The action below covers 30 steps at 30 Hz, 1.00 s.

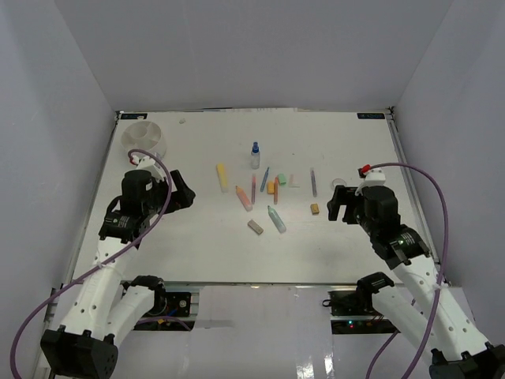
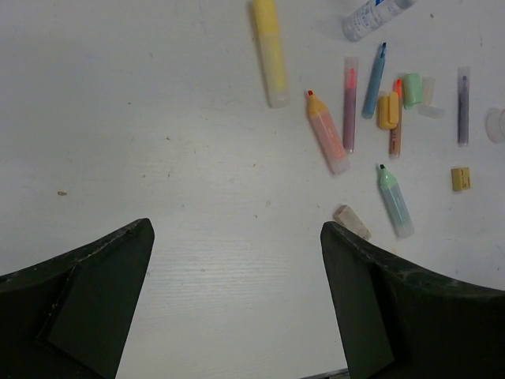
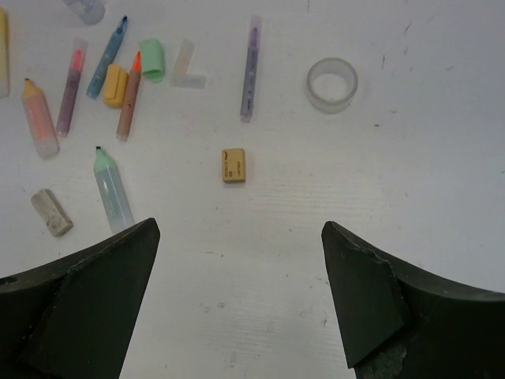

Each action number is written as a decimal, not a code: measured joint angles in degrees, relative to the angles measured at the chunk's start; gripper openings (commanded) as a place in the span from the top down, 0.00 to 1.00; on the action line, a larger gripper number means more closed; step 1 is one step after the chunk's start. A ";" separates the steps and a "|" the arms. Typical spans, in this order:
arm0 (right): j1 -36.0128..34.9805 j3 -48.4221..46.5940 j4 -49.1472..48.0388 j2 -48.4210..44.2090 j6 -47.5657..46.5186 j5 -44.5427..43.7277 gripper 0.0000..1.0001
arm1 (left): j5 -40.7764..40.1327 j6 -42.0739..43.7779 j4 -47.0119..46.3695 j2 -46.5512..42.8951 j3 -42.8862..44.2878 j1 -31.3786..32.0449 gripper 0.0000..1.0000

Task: Sort the stationery into containers
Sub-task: Pick up the stationery from the center of the board.

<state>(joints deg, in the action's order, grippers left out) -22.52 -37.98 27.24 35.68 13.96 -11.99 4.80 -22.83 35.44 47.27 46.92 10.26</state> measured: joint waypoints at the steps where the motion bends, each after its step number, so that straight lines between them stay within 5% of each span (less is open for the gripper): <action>1: -0.02 0.52 0.00 1.22 0.63 0.22 0.10 | 0.28 -0.26 -0.90 -0.09 -1.22 0.00 0.02; 10: -0.02 5.68 -1.27 10.82 3.80 1.49 0.10 | 4.28 -1.20 -6.80 -0.13 -9.57 0.00 0.02; 17: -0.02 7.08 -7.58 18.10 4.81 1.70 0.00 | 5.95 -1.18 -8.85 -0.13 -10.08 0.00 0.02; 23: -0.04 7.08 -12.55 26.86 5.14 2.58 0.16 | 6.93 -1.16 -9.53 0.00 -10.08 0.00 0.02; 30: -1.84 6.54 -16.87 34.51 4.98 0.81 0.19 | 7.10 -0.87 -10.01 0.15 -10.08 -0.07 0.02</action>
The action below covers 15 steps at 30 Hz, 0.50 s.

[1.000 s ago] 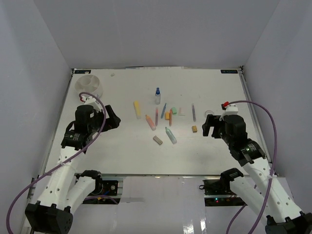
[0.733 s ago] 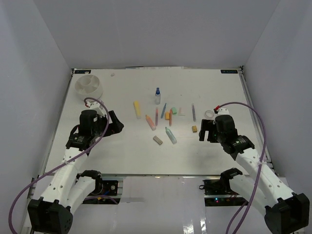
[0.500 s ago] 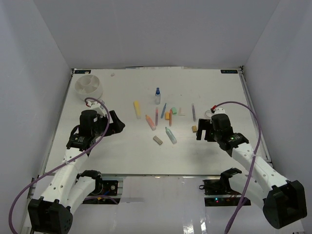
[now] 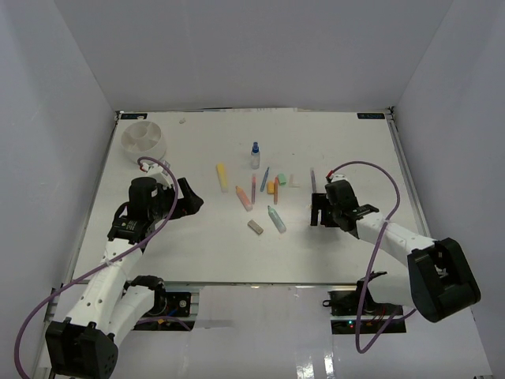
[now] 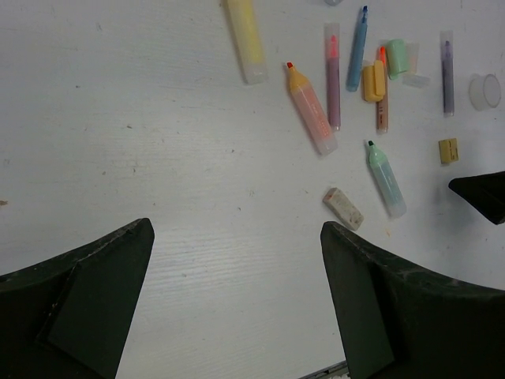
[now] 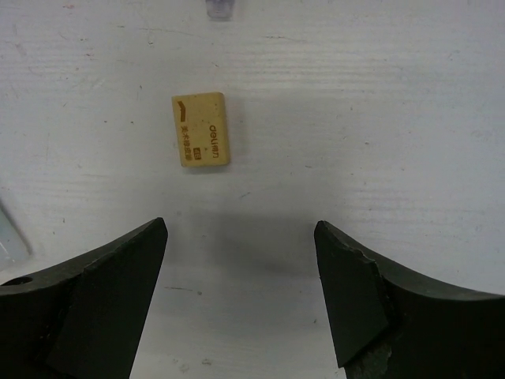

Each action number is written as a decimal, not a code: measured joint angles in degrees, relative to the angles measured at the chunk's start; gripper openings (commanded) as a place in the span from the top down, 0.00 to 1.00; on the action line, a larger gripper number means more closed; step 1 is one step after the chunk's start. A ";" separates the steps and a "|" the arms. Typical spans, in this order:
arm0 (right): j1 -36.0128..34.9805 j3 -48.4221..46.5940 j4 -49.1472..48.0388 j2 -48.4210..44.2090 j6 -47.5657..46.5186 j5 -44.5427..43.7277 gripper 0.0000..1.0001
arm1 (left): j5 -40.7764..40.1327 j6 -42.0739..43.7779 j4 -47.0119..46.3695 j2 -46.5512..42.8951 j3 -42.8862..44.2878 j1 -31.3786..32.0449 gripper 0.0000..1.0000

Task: Sort the stationery into containers
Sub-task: Pick up the stationery from the center of the board.

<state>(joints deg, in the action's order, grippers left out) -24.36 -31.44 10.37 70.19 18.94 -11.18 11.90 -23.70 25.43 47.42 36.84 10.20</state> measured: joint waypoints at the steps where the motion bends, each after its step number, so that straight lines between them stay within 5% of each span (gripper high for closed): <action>1: -0.39 -0.31 -0.33 1.07 -0.13 -0.48 0.20 | 0.00 0.13 -0.02 0.00 0.00 -0.02 0.02; 15: -1.49 -5.90 -5.42 12.63 -3.67 -3.52 0.42 | -0.02 0.33 -0.02 0.04 0.00 -0.37 0.02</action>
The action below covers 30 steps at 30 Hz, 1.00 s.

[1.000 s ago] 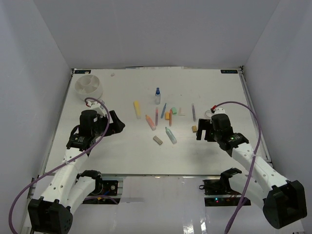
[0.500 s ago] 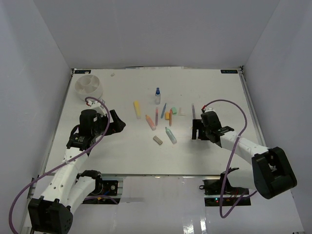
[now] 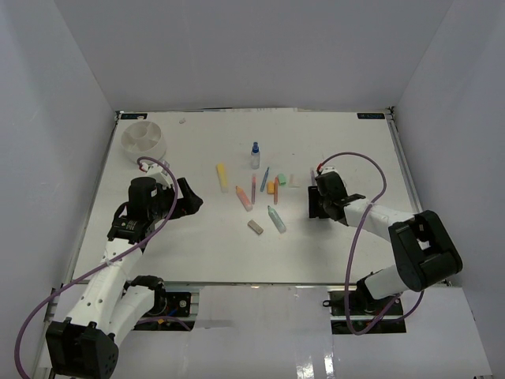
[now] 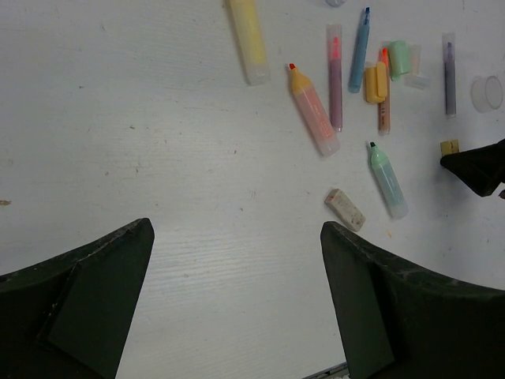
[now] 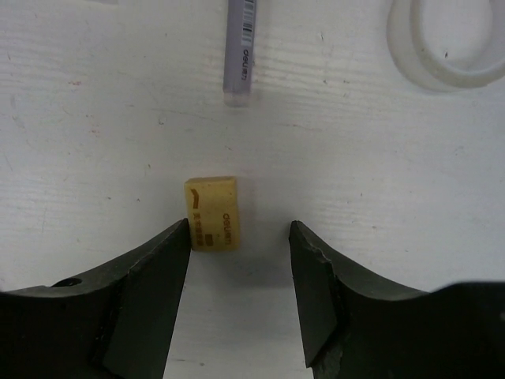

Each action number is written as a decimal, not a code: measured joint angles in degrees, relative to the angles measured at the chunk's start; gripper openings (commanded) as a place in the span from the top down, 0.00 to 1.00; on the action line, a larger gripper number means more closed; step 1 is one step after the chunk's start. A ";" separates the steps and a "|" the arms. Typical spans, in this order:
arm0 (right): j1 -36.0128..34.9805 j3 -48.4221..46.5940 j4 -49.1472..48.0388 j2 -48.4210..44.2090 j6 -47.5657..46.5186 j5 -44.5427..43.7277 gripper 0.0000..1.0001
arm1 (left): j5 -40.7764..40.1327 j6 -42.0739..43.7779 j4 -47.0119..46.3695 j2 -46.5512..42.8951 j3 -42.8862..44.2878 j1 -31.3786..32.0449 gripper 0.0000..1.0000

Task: Sort the stationery into containers
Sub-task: Pick up the stationery from the center of the board.

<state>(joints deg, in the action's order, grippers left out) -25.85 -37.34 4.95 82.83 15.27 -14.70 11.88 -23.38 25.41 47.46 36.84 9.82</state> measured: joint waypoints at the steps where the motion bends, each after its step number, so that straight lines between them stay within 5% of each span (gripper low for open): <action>1: -0.13 -0.44 -0.24 0.63 -0.13 -0.04 0.43 | 0.02 0.00 0.00 0.02 0.00 0.00 0.02; 17: -5.05 -2.12 -1.20 1.27 -1.33 -0.70 0.85 | 3.98 -1.20 -0.22 1.62 -0.02 -0.31 0.04; 24: -14.88 3.04 -6.86 -12.48 -6.84 2.23 0.85 | 13.20 -6.95 -1.86 6.56 1.84 0.66 0.12; 30: -22.62 4.63 -14.49 -18.73 -13.35 6.29 0.84 | 17.27 -12.85 -4.70 11.52 6.29 8.87 0.14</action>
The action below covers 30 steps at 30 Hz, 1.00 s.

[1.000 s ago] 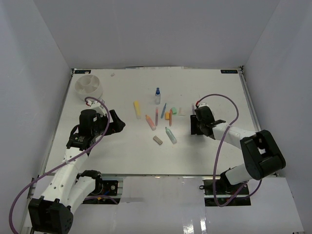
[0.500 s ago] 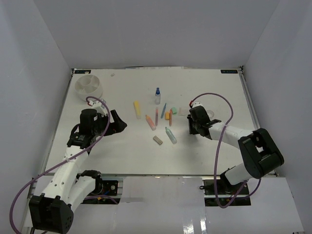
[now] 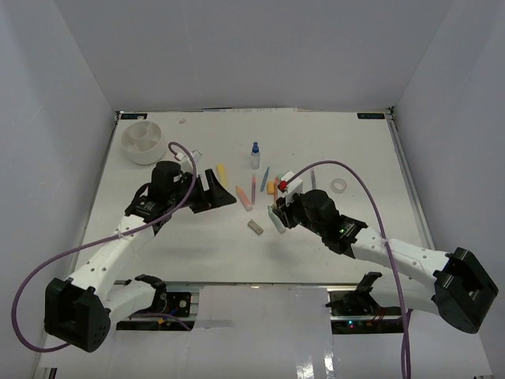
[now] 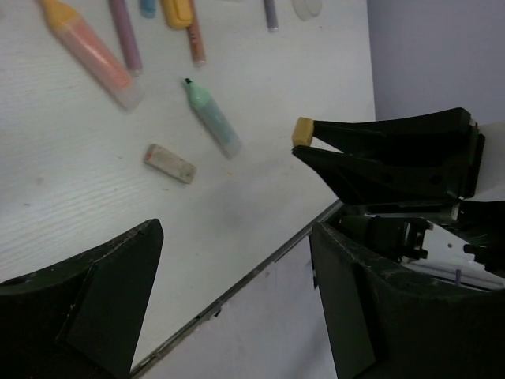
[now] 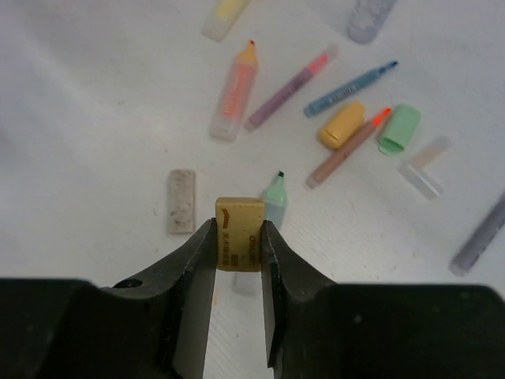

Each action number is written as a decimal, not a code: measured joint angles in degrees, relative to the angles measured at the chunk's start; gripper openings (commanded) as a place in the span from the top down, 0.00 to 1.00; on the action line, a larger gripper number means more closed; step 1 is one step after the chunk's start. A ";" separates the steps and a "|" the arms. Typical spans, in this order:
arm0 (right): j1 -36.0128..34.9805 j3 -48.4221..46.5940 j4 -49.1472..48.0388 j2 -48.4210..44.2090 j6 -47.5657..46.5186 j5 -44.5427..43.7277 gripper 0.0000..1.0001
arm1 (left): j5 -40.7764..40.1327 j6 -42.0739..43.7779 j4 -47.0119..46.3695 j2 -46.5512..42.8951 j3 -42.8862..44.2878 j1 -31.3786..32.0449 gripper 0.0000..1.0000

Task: Sort the stationery into containers
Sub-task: Pick up the stationery from the center of the board.

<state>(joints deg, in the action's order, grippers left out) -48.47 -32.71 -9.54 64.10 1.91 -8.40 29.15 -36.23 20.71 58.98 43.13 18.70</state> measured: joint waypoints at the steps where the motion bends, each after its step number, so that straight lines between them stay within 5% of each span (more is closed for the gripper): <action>1: -0.92 0.00 -1.20 -0.37 -1.11 0.79 0.84 | 0.24 -0.96 -0.66 0.94 1.14 1.84 0.15; 9: -3.37 -0.13 -6.82 -1.62 -5.81 5.68 0.83 | 0.35 -5.84 -5.05 9.05 8.85 11.58 0.22; 20: -3.74 -0.61 -8.72 -1.75 -6.78 9.70 0.83 | -1.33 -7.58 -7.39 17.22 11.17 16.44 0.37; 30: -3.72 -0.61 -9.90 -1.88 -6.38 10.10 0.83 | -1.64 -8.00 -9.03 19.56 11.80 18.38 0.62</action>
<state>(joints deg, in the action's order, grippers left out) -52.18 -33.32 -19.44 62.22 -4.47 1.69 27.51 -44.23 11.68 78.54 54.94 37.08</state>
